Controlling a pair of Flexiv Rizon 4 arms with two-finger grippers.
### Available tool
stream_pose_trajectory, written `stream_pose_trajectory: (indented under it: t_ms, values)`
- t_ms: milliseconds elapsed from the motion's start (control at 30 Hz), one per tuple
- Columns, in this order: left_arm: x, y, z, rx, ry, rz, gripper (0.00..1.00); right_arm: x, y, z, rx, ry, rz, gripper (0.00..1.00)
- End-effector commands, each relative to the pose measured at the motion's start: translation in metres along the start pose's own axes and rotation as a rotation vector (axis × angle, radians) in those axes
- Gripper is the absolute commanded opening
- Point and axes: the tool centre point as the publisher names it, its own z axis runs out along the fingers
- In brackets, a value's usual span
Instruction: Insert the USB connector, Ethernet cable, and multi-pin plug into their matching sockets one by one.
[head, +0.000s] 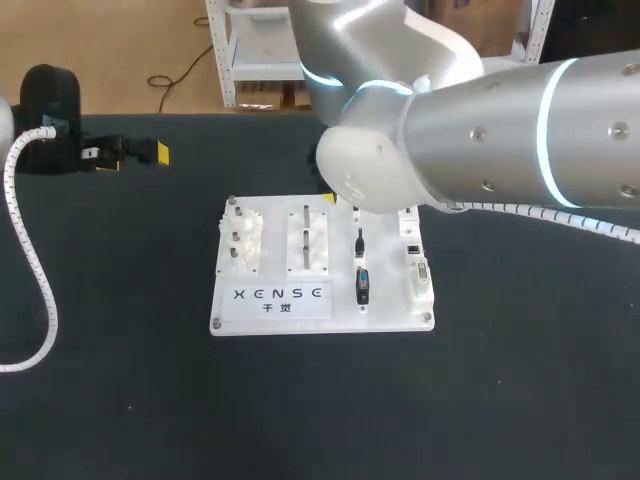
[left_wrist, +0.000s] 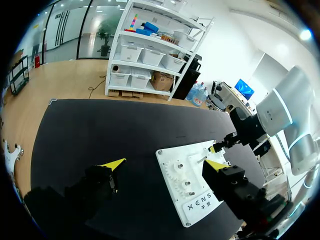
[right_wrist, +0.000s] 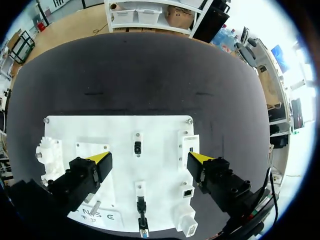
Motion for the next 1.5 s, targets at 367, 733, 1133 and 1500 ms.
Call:
stream_pose_trajectory:
  t_ms: [367, 733, 1133, 1500]
  values:
    - [0.000, 0.000, 0.000, 0.000, 0.000, 0.000, 1.00, 0.007, -0.004, 0.002, -0.028, -0.036, -0.018, 1.00]
    - [0.000, 0.000, 0.000, 0.000, 0.000, 0.000, 1.00, 0.007, -0.004, 0.002, -0.028, -0.036, -0.018, 1.00]
    - [0.000, 0.000, 0.000, 0.000, 0.000, 0.000, 1.00, 0.002, -0.001, 0.006, -0.097, 0.026, 0.015, 1.00]
    - [0.000, 0.000, 0.000, 0.000, 0.000, 0.000, 1.00, 0.000, 0.004, 0.011, -0.101, 0.028, -0.022, 1.00]
